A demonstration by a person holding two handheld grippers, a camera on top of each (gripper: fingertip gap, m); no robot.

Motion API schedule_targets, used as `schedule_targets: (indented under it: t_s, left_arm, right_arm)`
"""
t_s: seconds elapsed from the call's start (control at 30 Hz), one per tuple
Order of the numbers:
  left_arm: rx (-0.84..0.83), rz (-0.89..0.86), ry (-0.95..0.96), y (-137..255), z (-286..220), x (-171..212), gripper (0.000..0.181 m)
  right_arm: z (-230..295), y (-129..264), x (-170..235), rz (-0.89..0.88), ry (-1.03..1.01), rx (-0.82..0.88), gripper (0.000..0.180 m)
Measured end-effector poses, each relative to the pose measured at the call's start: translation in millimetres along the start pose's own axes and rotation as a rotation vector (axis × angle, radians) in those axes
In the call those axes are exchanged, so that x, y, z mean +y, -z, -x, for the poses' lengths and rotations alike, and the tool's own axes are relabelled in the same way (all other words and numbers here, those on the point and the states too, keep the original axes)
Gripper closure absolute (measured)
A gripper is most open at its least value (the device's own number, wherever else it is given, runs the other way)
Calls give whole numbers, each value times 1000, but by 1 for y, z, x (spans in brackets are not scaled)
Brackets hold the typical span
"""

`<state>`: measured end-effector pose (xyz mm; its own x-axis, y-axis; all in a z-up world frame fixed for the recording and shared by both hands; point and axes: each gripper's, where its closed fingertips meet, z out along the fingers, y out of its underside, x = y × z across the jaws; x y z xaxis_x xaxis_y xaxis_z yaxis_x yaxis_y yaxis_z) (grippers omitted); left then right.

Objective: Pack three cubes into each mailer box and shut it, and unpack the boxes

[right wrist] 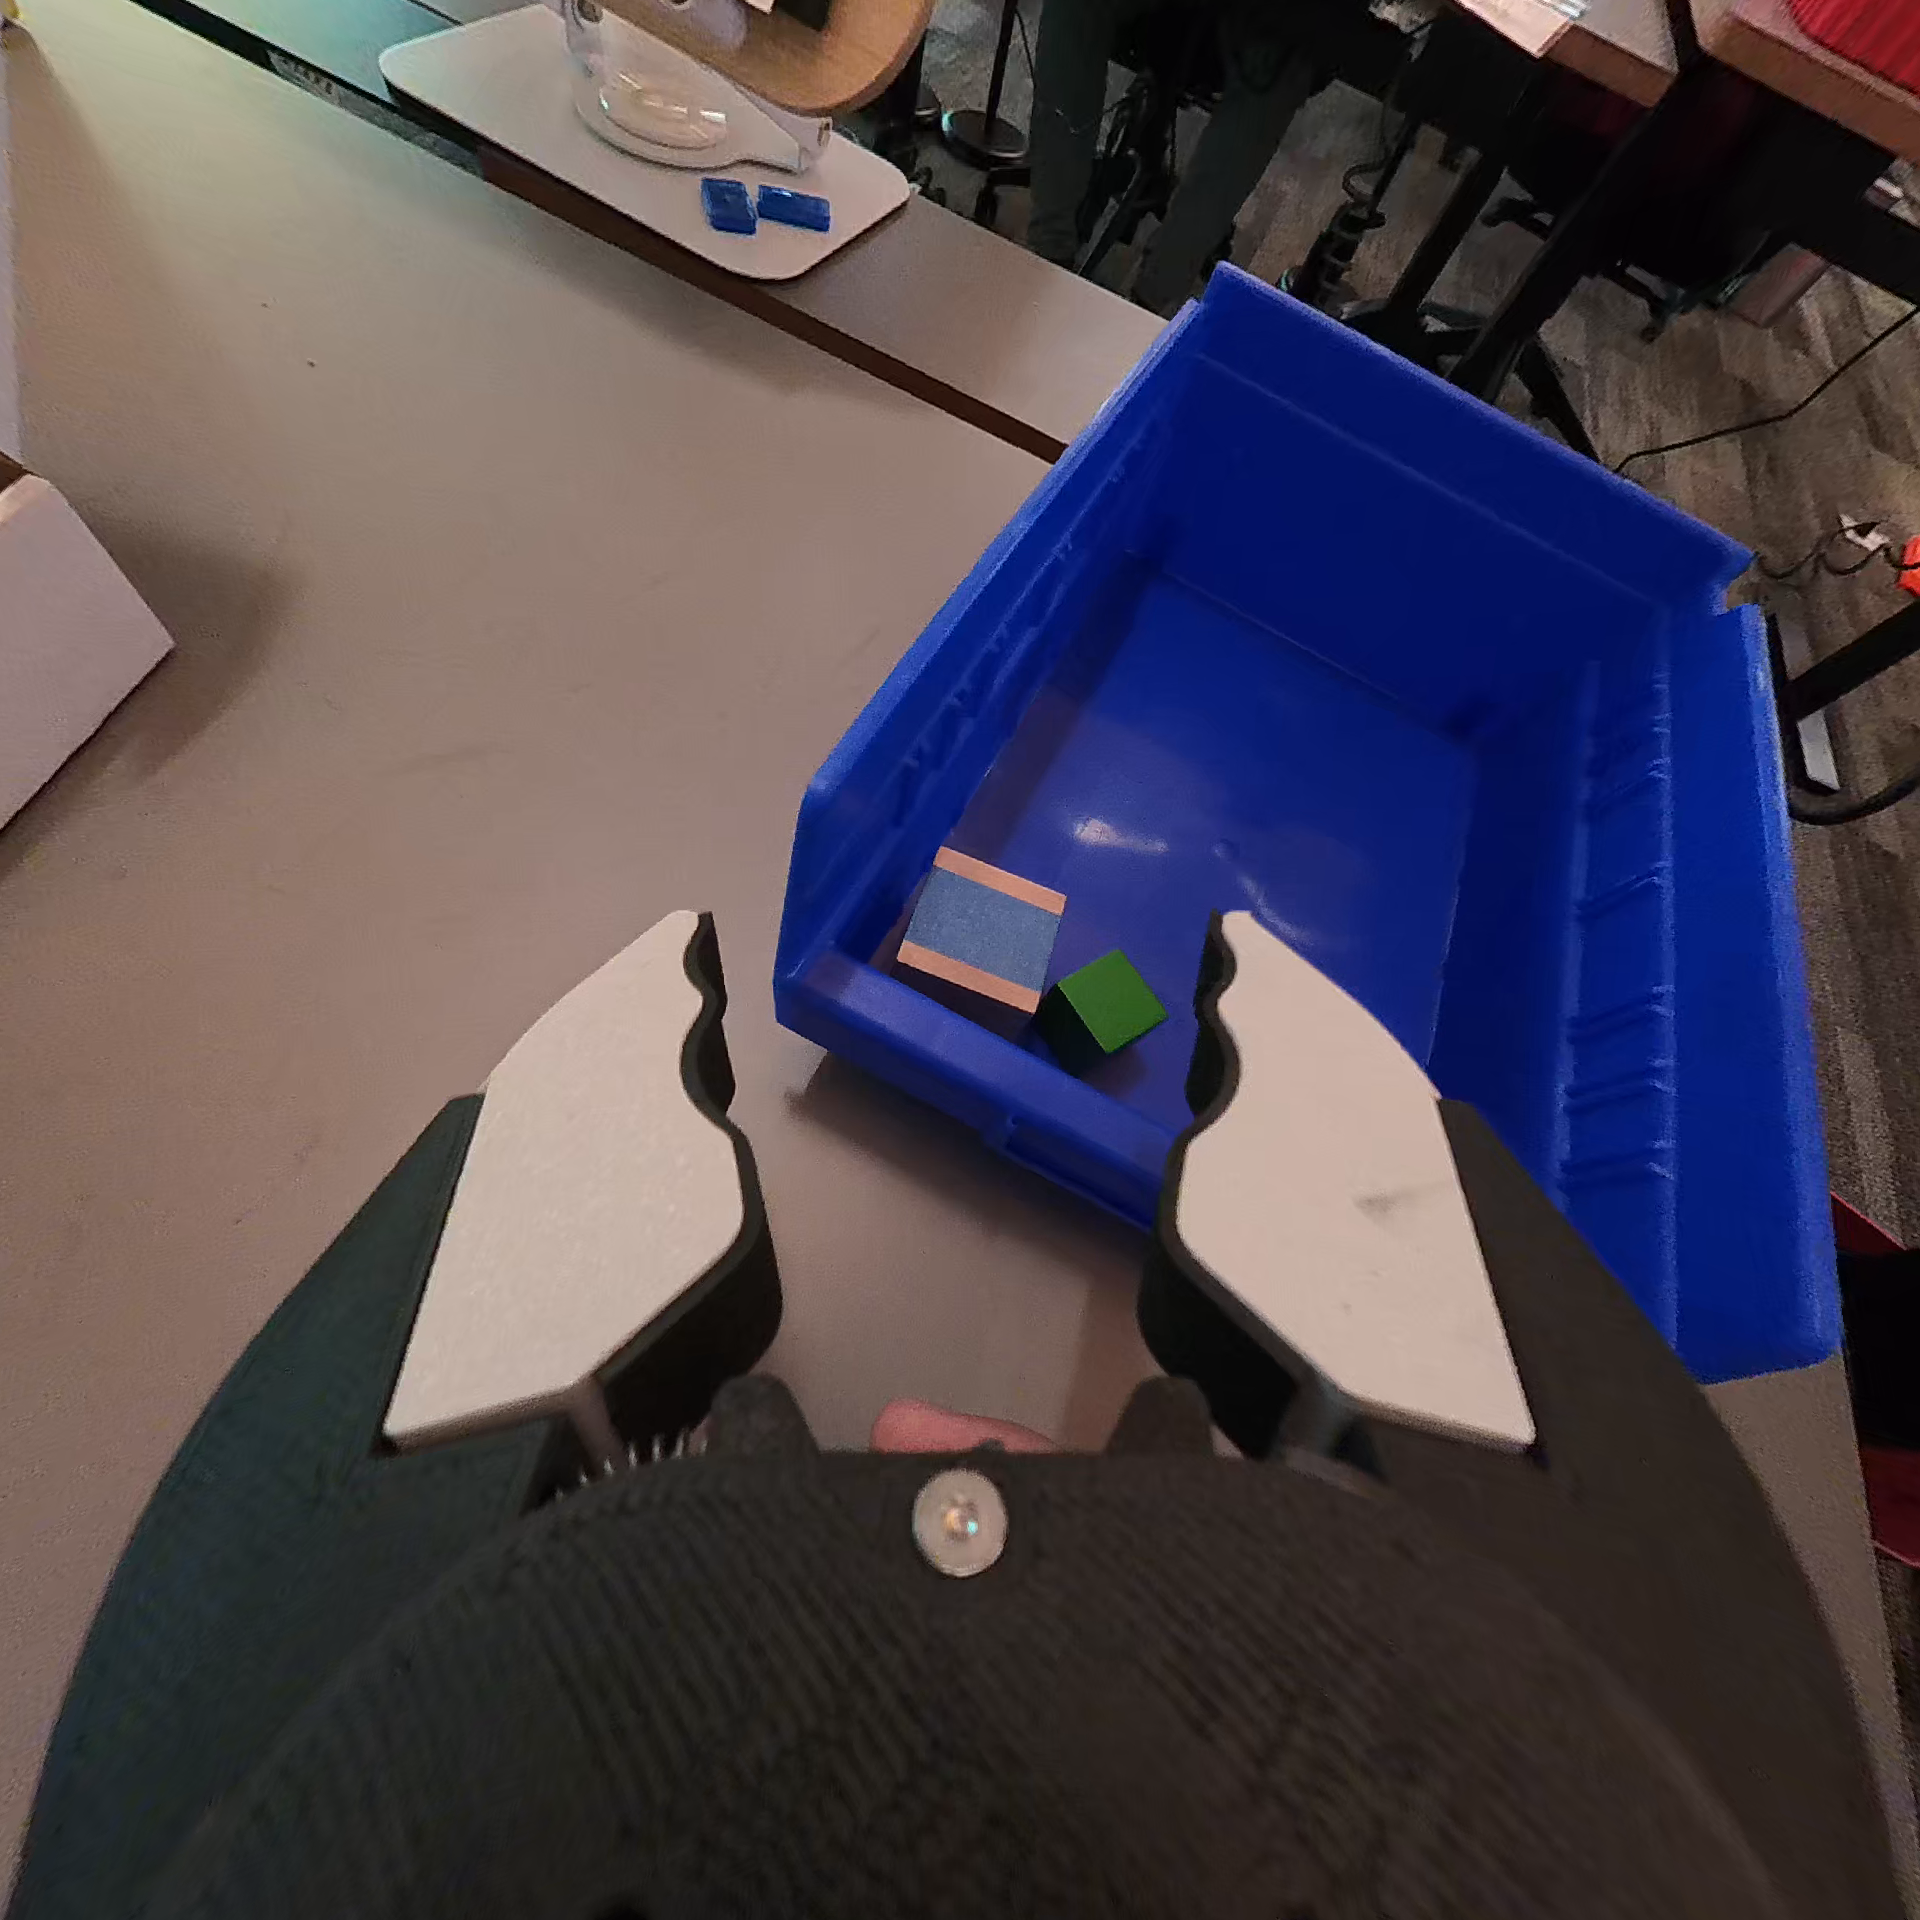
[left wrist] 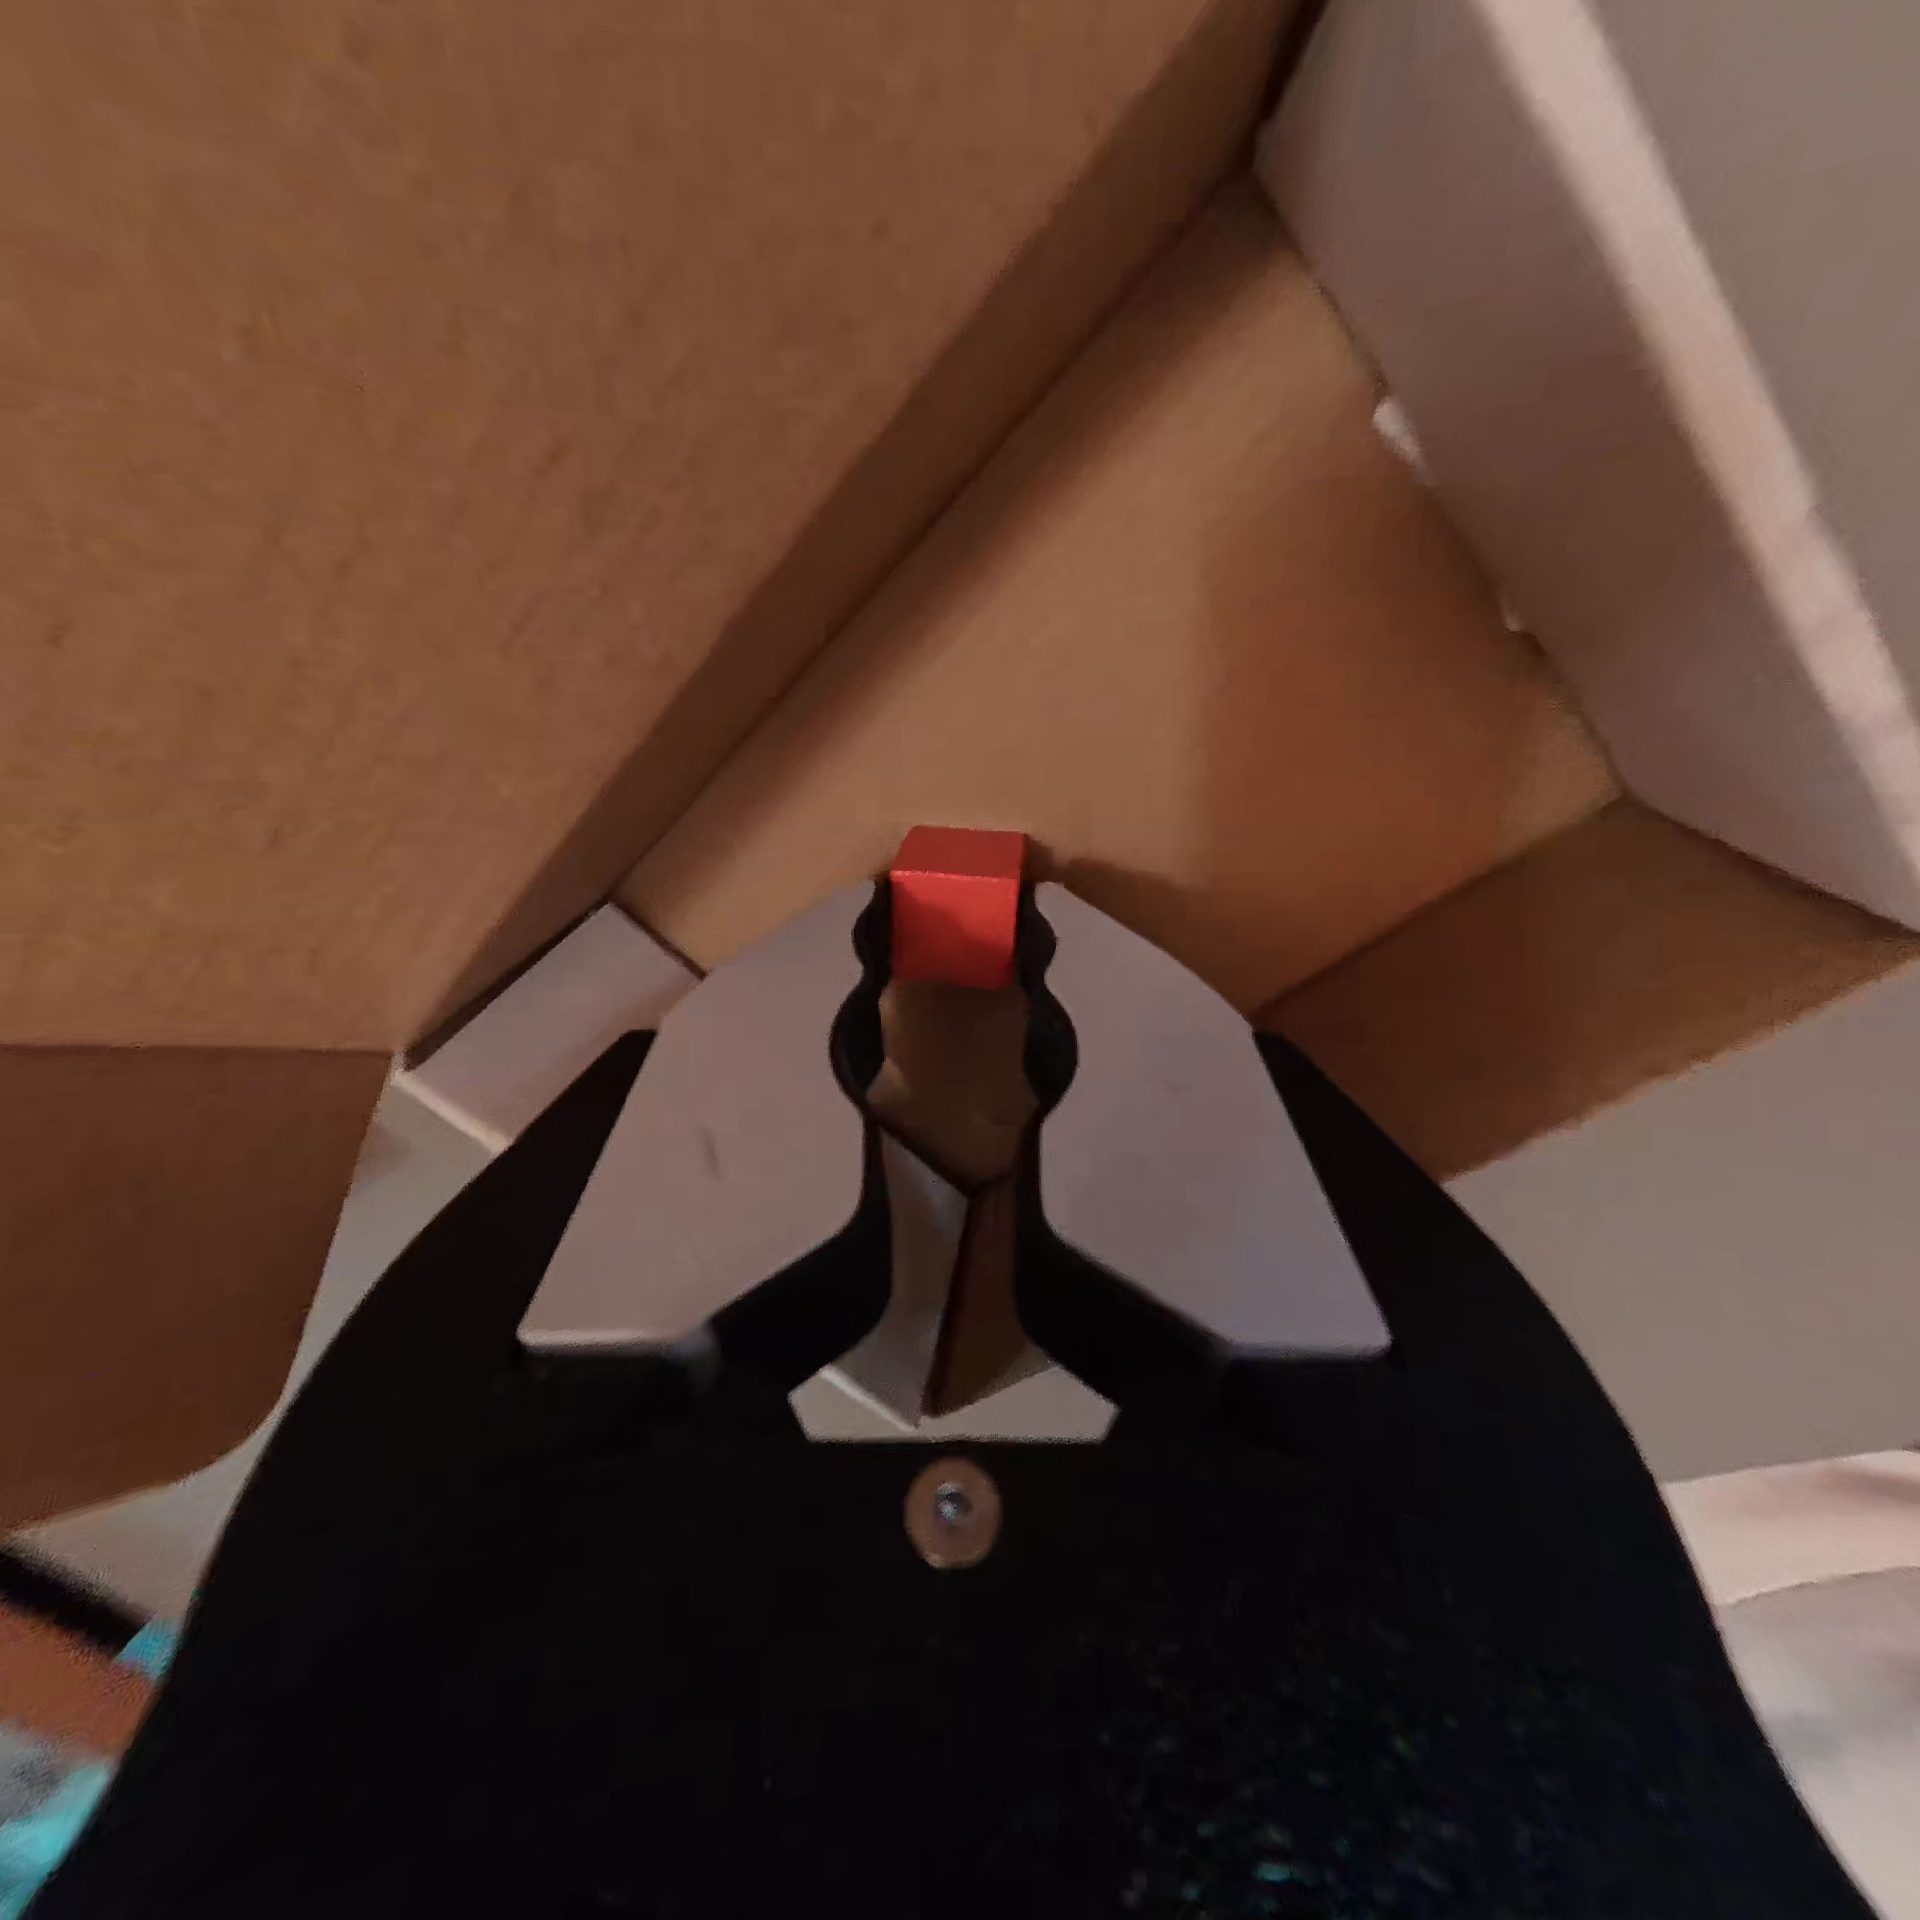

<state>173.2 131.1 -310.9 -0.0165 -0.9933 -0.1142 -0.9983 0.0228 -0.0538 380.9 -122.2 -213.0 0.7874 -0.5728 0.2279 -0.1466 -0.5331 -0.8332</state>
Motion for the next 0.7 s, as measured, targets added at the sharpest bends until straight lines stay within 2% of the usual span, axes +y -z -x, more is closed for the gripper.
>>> schedule_targets:
  t_s: [0.07,0.2,0.27,0.33,0.43,0.5,0.57,0.7]
  left_arm:
    - [76,-33,-5,4,-8,-3,159]
    - [51,-139,-100,22,-1,-8,159]
    - [145,-271,-177,42,-11,-15,159]
    - [266,-473,-273,71,-25,-26,159]
    - [532,-871,-414,139,-60,-30,159]
    - [607,-1153,-545,186,-76,-22,159]
    - [571,-1347,-711,214,-87,-6,159]
    - [433,-1525,-903,237,-102,15,160]
  right_arm:
    - [-1,0,1,5,3,5,92]
    - [1,1,-1,-6,-19,-18,92]
    - [10,6,-11,-50,-74,-78,92]
    - [25,14,-29,-134,-143,-190,90]
    - [72,39,-65,-300,-243,-528,87]
    - [100,60,-90,-390,-339,-744,89]
    - [130,81,-109,-426,-422,-979,95]
    - [189,118,-125,-334,-557,-1467,109]
